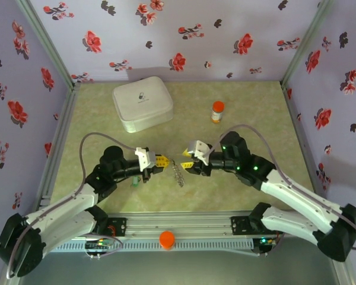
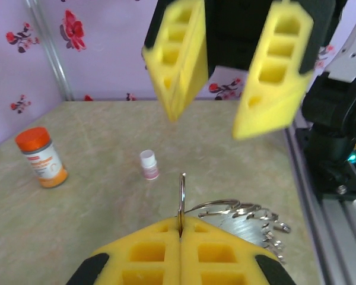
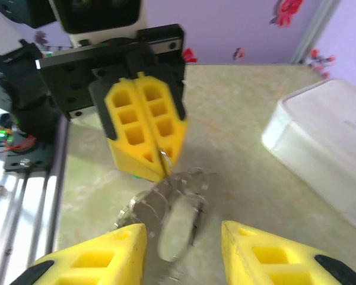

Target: Put the keys on the keyring

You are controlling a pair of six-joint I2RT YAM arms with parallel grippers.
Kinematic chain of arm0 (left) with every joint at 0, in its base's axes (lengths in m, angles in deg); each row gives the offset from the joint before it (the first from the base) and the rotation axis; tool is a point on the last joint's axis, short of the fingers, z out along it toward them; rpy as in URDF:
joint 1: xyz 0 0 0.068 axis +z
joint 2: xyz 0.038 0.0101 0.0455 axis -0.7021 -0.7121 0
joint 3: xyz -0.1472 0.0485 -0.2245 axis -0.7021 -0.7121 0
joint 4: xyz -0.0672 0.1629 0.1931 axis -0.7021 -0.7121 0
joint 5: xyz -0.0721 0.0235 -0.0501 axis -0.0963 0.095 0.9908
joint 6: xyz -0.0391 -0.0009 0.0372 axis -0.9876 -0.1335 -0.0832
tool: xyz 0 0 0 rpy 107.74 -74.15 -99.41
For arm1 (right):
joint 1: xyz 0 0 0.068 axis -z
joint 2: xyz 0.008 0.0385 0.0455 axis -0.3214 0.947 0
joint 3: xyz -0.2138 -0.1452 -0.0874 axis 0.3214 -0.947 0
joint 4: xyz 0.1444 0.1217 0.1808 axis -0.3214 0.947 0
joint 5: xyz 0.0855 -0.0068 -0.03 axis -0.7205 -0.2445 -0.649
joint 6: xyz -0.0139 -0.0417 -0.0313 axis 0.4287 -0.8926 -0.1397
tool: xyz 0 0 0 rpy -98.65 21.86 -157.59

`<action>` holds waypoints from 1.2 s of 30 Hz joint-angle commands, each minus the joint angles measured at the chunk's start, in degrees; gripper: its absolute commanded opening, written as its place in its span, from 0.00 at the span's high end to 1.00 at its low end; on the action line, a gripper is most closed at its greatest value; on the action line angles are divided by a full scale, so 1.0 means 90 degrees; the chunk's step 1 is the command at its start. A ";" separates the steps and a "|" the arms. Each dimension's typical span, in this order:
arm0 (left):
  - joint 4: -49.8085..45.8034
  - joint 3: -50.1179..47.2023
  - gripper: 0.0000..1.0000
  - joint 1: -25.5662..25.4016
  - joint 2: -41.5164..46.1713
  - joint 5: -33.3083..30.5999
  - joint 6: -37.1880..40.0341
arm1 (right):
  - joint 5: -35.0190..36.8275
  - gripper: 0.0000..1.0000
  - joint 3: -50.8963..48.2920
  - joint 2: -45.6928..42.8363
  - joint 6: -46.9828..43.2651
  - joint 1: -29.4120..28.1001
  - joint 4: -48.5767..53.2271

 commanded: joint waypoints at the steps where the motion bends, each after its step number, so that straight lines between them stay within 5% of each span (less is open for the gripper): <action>1: -0.0636 0.0209 1.00 -0.0196 0.0265 -0.0788 0.0917 | 0.0538 0.64 -0.0088 -0.0175 -0.0585 0.0015 0.0462; 11: -0.0930 0.0446 1.00 -0.0952 0.0260 -0.1691 0.2368 | -0.0072 0.71 0.0084 0.0342 -0.0937 -0.0373 0.0170; 25: -0.0735 0.0385 1.00 -0.1124 0.0175 -0.1703 0.2311 | 0.0059 0.77 0.0106 0.0814 -0.1148 -0.0615 -0.0381; 36: -0.0687 0.0346 1.00 -0.1131 0.0207 -0.1704 0.2268 | 0.0060 0.96 0.0160 0.0918 -0.1327 -0.0677 -0.0241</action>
